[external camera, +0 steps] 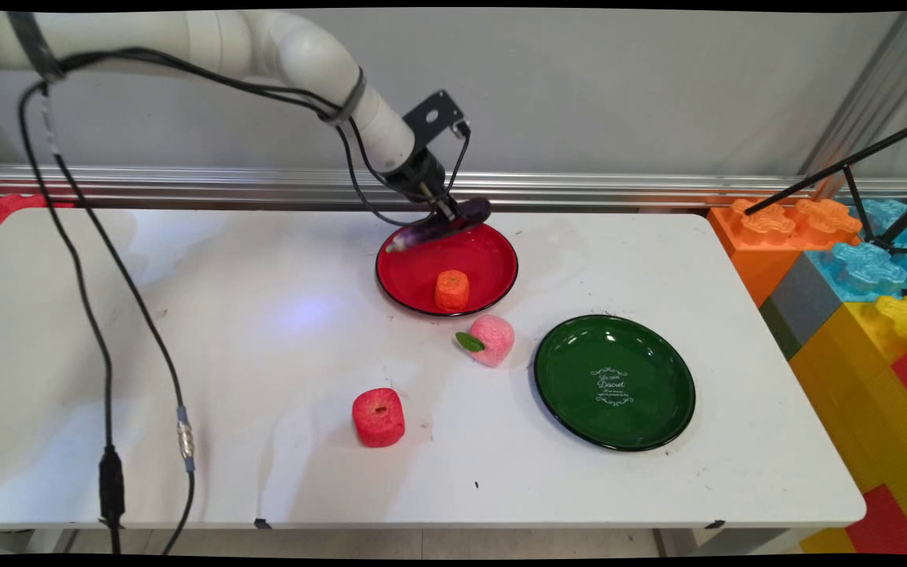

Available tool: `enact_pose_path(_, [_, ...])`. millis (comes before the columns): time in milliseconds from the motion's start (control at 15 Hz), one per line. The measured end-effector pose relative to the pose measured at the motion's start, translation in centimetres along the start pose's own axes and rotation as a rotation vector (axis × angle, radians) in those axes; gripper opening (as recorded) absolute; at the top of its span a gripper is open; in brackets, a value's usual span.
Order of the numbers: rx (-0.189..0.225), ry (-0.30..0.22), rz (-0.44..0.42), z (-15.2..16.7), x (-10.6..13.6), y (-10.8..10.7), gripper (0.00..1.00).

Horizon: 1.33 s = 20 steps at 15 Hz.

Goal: Place the picked object on the table

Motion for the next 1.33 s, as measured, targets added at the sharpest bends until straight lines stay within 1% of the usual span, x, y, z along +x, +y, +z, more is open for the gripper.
enact_pose_path(67, [0.006,0.002,-0.003,-0.8,0.3,0.4,0.00])
enact_pose_path(200, [0.009,0.002,-0.010,-3.1,0.9,2.1,0.00])
enact_pose_path(333, [-0.013,-0.005,-0.018,-5.1,1.2,4.3,0.00])
enact_pose_path(400, [-0.025,-0.008,-0.021,-5.7,1.3,5.1,0.00])
enact_pose_path(600, [-0.096,-0.025,-0.024,-8.4,1.1,9.3,0.00])
enact_pose_path(800, [-0.153,-0.046,-0.016,-9.8,0.5,12.4,0.00])
enact_pose_path(867, [-0.163,-0.050,-0.012,-10.1,0.3,13.1,0.00])
enact_pose_path(1067, [-0.214,-0.067,0.014,-10.5,-0.8,16.0,0.00])
enact_pose_path(1333, [-0.273,-0.075,0.082,-9.3,-2.1,19.2,0.00])
